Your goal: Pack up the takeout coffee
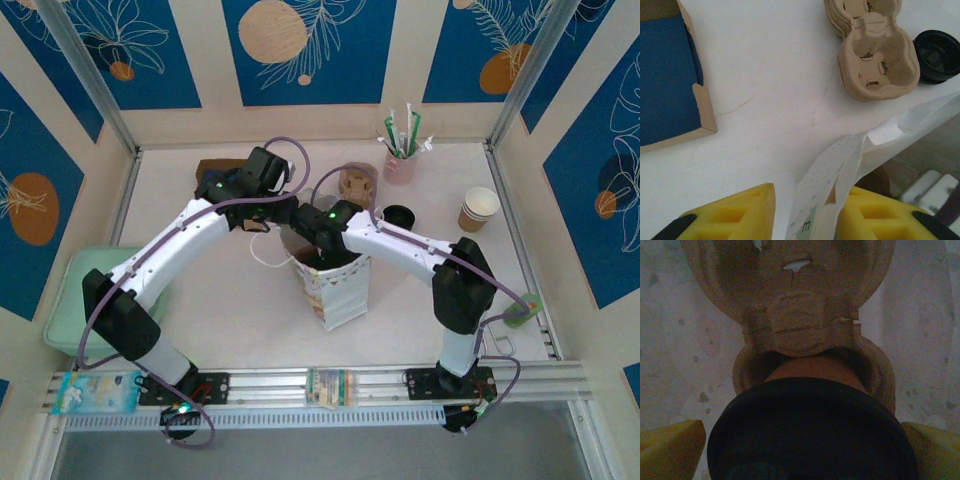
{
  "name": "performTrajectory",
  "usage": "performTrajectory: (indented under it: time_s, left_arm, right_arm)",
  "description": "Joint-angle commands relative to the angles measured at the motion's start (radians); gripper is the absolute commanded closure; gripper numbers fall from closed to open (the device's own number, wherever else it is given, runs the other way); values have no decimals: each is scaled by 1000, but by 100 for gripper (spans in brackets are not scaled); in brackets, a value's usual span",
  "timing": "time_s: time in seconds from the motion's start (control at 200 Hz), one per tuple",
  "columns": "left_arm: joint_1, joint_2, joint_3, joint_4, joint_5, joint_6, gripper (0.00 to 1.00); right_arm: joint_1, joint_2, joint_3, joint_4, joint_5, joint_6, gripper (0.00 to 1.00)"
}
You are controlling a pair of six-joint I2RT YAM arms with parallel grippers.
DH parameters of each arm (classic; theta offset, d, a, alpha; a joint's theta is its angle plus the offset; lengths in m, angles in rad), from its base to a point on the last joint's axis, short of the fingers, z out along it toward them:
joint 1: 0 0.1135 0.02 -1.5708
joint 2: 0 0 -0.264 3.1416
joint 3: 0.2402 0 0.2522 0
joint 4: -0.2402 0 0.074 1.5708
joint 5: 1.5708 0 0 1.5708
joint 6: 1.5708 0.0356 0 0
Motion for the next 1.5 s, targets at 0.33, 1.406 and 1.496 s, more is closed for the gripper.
performTrajectory:
  time_s: [0.33, 1.406, 1.496]
  left_arm:
    - [4, -25, 24, -27, -15, 16, 61]
    - [5, -32, 33, -31, -15, 12, 48]
    - [4, -33, 32, -32, -13, 11, 47]
  right_arm:
    - [9, -59, 106, -107, 13, 3, 1]
    - [56, -134, 275, -238, 79, 8, 1]
    - [60, -136, 285, -247, 81, 8, 1]
